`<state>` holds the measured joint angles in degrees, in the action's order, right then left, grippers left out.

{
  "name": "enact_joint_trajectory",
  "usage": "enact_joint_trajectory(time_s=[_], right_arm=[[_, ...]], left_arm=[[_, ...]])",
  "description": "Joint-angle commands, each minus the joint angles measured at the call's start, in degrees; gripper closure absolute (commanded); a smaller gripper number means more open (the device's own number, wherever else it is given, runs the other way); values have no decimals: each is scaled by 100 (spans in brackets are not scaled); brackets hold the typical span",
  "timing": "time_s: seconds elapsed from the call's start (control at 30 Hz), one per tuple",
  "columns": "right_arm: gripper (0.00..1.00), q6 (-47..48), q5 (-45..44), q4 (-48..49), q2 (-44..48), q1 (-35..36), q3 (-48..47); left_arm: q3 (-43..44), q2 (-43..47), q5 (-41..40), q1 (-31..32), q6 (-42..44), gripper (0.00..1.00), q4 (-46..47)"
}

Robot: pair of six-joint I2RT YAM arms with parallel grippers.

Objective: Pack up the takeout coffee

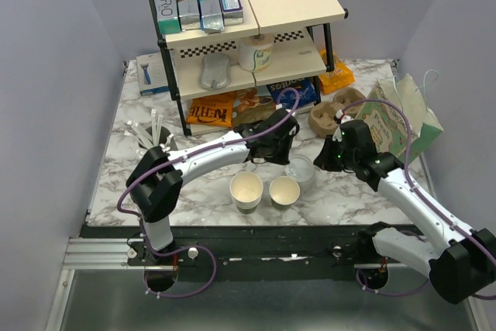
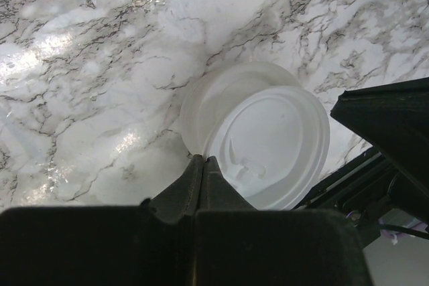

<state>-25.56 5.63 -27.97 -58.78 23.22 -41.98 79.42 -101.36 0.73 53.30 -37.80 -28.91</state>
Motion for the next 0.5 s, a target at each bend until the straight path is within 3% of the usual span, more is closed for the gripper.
enact_joint_trajectory(time_s=[0.0,0.3,0.47], right_arm=[[81,16,-193,-86,200,-28,-153],[54,104,8,-113,121,-28,-188],[36,324,-105,28,876,-28,-249]], left_arm=[[232,-77,-21,32,-8,100,-36],[320,-86,6,32,-34,100,43],[469,2,-108,-12,27,100,87]])
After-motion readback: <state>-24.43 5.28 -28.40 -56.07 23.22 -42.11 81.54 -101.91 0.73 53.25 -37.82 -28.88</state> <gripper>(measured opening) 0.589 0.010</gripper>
